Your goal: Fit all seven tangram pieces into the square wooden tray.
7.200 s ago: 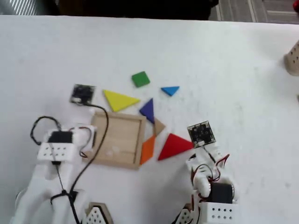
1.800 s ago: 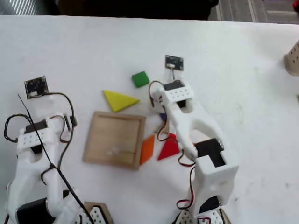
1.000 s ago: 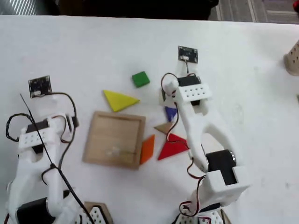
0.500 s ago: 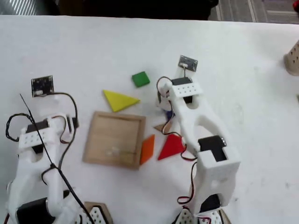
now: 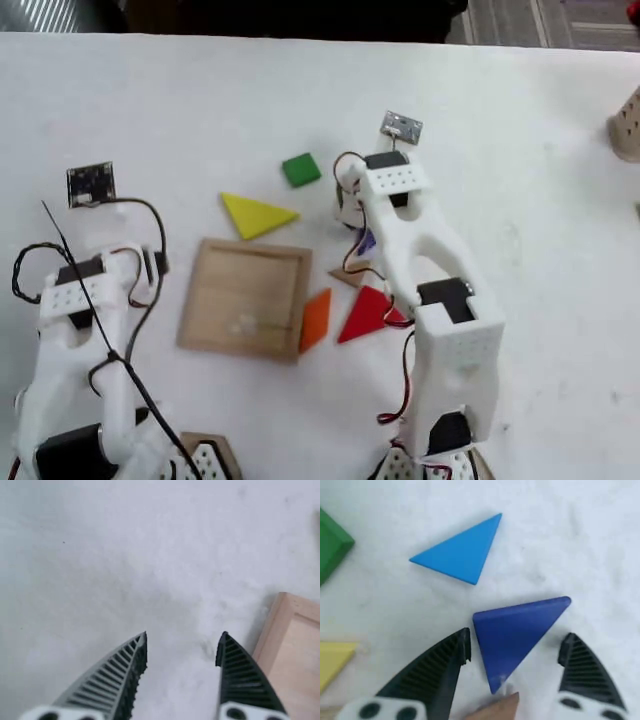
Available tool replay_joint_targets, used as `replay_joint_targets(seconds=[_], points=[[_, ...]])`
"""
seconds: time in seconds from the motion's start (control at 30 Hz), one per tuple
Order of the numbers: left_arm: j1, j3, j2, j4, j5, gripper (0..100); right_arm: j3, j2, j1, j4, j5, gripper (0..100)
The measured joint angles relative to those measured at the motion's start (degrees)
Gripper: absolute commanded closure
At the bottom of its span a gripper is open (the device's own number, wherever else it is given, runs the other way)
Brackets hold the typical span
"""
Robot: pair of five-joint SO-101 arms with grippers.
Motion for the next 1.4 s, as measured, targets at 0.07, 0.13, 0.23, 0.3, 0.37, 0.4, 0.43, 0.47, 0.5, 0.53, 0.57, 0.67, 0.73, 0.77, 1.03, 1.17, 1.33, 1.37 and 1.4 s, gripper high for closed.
replay_joint_targets(seconds=[0.07, 0.13, 0.23, 0.3, 0.37, 0.4, 0.43, 0.47, 0.5, 0.53, 0.57, 0.67, 0.73, 0.77, 1.03, 1.17, 1.33, 1.37, 1.4], points=[[0.0, 0.0, 0.0, 0.0, 0.0, 77, 0.0, 0.0, 0.3, -0.3, 0.0, 87.2], [0.0, 0.0, 0.0, 0.0, 0.0, 77, -0.1, 0.0, 0.5, -0.6, 0.0, 87.1], [0.0, 0.0, 0.0, 0.0, 0.0, 77, -0.1, 0.0, 1.1, -0.8, 0.0, 88.0], [0.0, 0.0, 0.0, 0.0, 0.0, 77, -0.1, 0.0, 1.6, -0.8, 0.0, 90.2], [0.0, 0.0, 0.0, 0.0, 0.0, 77, -0.1, 0.0, 2.0, -0.8, 0.0, 94.1], [0.0, 0.0, 0.0, 0.0, 0.0, 77, -0.1, 0.0, 2.3, -0.8, 0.0, 96.4], [0.0, 0.0, 0.0, 0.0, 0.0, 77, -0.1, 0.0, 2.5, -0.8, 0.0, 98.1], [0.0, 0.0, 0.0, 0.0, 0.0, 77, -0.1, 0.0, 2.6, -0.8, 0.0, 98.4], [0.0, 0.0, 0.0, 0.0, 0.0, 77, -0.1, 0.0, 2.7, -0.8, 0.0, 97.6], [0.0, 0.0, 0.0, 0.0, 0.0, 77, -0.1, 0.0, 2.9, -0.8, 0.0, 96.7], [0.0, 0.0, 0.0, 0.0, 0.0, 77, -0.1, 0.0, 3.1, -0.8, 0.0, 95.9], [0.0, 0.0, 0.0, 0.0, 0.0, 77, -0.1, 0.0, 3.3, -0.8, 0.0, 95.4], [0.0, 0.0, 0.0, 0.0, 0.0, 77, -0.1, 0.0, 3.8, -0.8, 0.0, 95.3], [0.0, 0.0, 0.0, 0.0, 0.0, 77, -0.1, 0.0, 4.0, -0.9, 0.0, 95.3], [0.0, 0.0, 0.0, 0.0, 0.0, 77, -5.6, 0.1, 9.5, 2.5, 0.0, 95.3], [0.0, 0.0, 0.0, 0.0, 0.0, 77, -7.8, 0.1, 14.5, 3.5, 0.0, 95.3], [0.0, 0.0, 0.0, 0.0, 0.0, 77, -8.1, 0.1, 16.5, 3.6, 0.0, 93.0], [0.0, 0.0, 0.0, 0.0, 0.0, 77, -8.1, 0.1, 16.4, 3.6, 0.0, 90.9], [0.0, 0.0, 0.0, 0.0, 0.0, 77, -8.1, 0.1, 16.2, 3.4, 0.0, 88.4]])
